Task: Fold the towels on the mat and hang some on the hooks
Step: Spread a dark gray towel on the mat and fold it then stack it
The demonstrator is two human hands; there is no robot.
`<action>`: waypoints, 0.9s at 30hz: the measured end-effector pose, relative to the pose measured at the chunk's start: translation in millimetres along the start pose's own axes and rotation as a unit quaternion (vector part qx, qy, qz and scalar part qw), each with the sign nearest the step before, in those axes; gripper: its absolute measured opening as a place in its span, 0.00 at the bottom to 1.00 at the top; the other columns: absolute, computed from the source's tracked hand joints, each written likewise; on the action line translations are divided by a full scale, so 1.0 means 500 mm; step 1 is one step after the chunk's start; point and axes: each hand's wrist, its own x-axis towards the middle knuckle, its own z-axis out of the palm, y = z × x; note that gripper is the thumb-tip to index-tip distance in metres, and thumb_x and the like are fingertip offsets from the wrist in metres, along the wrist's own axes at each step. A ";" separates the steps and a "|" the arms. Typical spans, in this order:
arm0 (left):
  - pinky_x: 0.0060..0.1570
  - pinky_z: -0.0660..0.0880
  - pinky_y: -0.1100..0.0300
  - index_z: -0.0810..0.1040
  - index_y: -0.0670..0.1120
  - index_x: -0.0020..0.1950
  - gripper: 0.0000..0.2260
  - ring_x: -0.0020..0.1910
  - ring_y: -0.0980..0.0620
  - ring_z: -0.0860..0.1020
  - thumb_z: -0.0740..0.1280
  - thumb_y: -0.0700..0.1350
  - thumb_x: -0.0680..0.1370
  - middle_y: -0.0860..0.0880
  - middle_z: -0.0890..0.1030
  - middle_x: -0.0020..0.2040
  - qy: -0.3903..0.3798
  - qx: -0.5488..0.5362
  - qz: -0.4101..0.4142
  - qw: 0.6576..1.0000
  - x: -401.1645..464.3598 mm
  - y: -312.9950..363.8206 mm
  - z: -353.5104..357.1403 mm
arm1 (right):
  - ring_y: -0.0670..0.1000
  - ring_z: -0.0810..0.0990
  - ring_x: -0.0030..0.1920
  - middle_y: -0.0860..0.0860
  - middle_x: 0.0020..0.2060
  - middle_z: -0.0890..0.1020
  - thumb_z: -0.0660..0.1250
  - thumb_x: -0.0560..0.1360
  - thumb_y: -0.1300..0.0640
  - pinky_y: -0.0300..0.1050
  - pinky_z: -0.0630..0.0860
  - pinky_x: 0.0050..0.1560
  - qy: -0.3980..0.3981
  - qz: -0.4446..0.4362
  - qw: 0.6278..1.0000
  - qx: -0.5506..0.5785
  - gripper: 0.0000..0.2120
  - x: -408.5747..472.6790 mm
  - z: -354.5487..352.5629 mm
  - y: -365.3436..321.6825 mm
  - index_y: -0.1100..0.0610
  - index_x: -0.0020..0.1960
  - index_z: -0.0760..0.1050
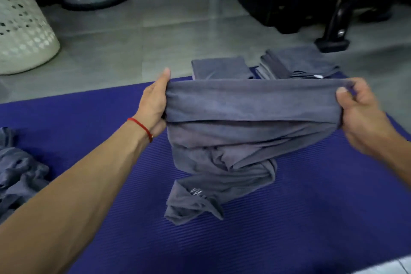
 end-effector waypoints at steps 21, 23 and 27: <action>0.41 0.69 0.51 0.80 0.45 0.41 0.16 0.48 0.37 0.80 0.67 0.56 0.79 0.41 0.80 0.40 -0.133 0.571 0.355 0.728 0.170 -0.122 0.710 | 0.55 0.78 0.43 0.55 0.40 0.79 0.62 0.78 0.55 0.52 0.74 0.42 0.422 0.283 0.861 -0.016 0.07 -0.112 -0.447 0.319 0.57 0.48 0.77; 0.43 0.71 0.50 0.85 0.49 0.52 0.14 0.53 0.33 0.80 0.69 0.57 0.78 0.38 0.83 0.50 -0.130 0.619 0.387 0.671 0.176 -0.113 0.832 | 0.54 0.76 0.40 0.53 0.36 0.78 0.63 0.73 0.54 0.51 0.73 0.40 0.477 0.294 0.828 -0.022 0.07 -0.096 -0.500 0.319 0.57 0.42 0.76; 0.52 0.77 0.50 0.86 0.47 0.53 0.10 0.54 0.36 0.81 0.71 0.50 0.77 0.37 0.83 0.49 -0.185 0.580 0.356 0.709 0.202 -0.140 1.029 | 0.55 0.76 0.46 0.52 0.47 0.80 0.61 0.78 0.53 0.45 0.68 0.46 0.557 0.280 0.778 -0.081 0.11 -0.057 -0.611 0.294 0.57 0.54 0.78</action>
